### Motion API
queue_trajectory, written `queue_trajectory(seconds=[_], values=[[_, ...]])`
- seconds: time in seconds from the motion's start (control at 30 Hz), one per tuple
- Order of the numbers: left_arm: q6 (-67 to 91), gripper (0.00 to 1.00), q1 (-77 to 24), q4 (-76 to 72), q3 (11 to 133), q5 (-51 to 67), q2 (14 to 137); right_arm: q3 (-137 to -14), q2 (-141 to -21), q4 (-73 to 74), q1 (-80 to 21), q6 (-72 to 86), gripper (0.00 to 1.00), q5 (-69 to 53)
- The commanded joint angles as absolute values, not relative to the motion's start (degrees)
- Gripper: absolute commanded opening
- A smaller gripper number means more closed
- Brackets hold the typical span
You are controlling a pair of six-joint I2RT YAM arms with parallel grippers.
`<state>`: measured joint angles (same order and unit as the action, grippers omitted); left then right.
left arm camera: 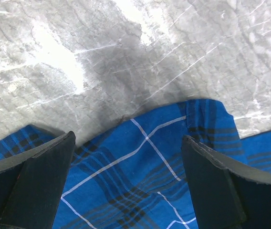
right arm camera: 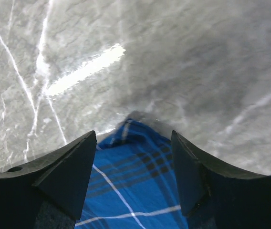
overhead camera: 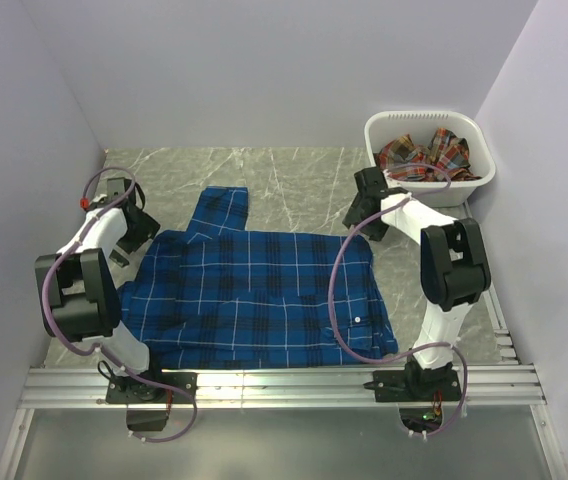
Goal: Fold and stack the long sleeve shirts
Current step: Fold the shirt
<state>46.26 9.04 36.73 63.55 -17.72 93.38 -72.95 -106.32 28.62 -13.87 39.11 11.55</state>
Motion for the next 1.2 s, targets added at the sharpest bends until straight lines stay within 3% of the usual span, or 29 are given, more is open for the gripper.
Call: queue_trajectory(seconds=[0.0,0.33,0.7,1.17], values=[[47.99,0.99,9.14,37.79,66.0,-16.53,94.04,-75.94,-108.72,29.7,-15.2,40.34,0.7,12.92],[49.3,0.99,8.7,37.71,68.2,-14.68,98.08,-76.28,-112.06,32.16,-17.49,40.87,0.57,13.18],[49.13,0.99,7.91,37.27,68.99,-14.06,102.39,-76.64,-112.32,32.87,-17.93,39.03,0.04,14.15],[56.42,0.98,7.73,36.65,73.74,-12.22,106.42,-76.29,-112.06,32.61,-18.28,37.44,0.01,13.8]])
